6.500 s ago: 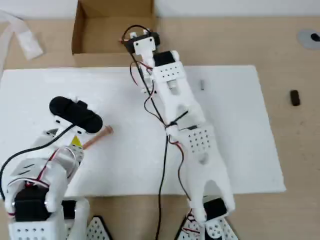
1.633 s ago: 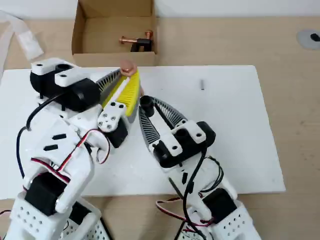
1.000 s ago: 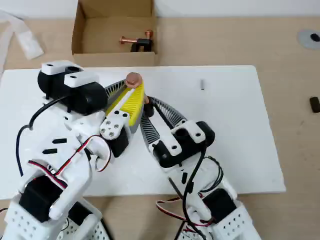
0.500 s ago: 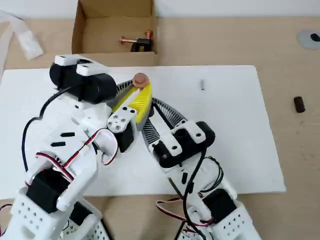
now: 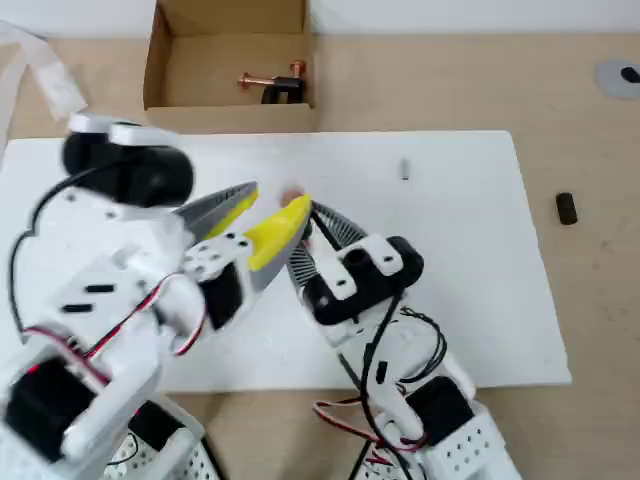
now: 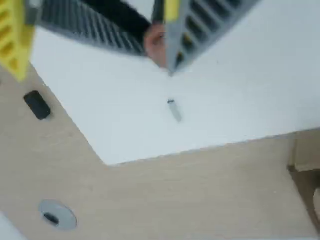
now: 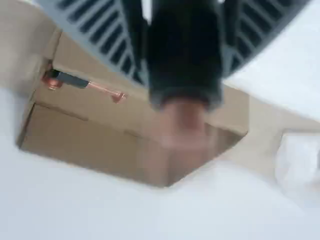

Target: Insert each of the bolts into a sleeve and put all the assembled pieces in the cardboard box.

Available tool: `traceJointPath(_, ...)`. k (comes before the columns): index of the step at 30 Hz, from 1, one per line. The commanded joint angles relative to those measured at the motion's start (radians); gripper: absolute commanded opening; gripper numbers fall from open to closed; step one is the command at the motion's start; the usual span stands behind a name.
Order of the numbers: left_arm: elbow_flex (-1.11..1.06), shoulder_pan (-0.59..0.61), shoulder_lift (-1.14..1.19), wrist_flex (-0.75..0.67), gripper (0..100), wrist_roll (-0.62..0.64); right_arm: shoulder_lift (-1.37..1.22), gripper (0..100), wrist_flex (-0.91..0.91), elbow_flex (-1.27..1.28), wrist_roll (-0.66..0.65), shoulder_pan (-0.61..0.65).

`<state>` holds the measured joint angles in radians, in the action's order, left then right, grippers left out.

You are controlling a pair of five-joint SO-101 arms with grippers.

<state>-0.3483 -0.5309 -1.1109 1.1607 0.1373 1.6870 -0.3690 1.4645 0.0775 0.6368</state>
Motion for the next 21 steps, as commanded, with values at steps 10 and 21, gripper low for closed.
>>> traceJointPath(10, 0.290, 0.066, 0.007, 0.175, 5, -0.005, -0.038, 0.9, 0.060, -0.044, 0.026, -0.143)
traceJointPath(21, -0.083, 0.293, -0.002, 0.143, 1, -0.222, -0.634, 0.9, 0.224, -0.401, 0.087, -0.206)
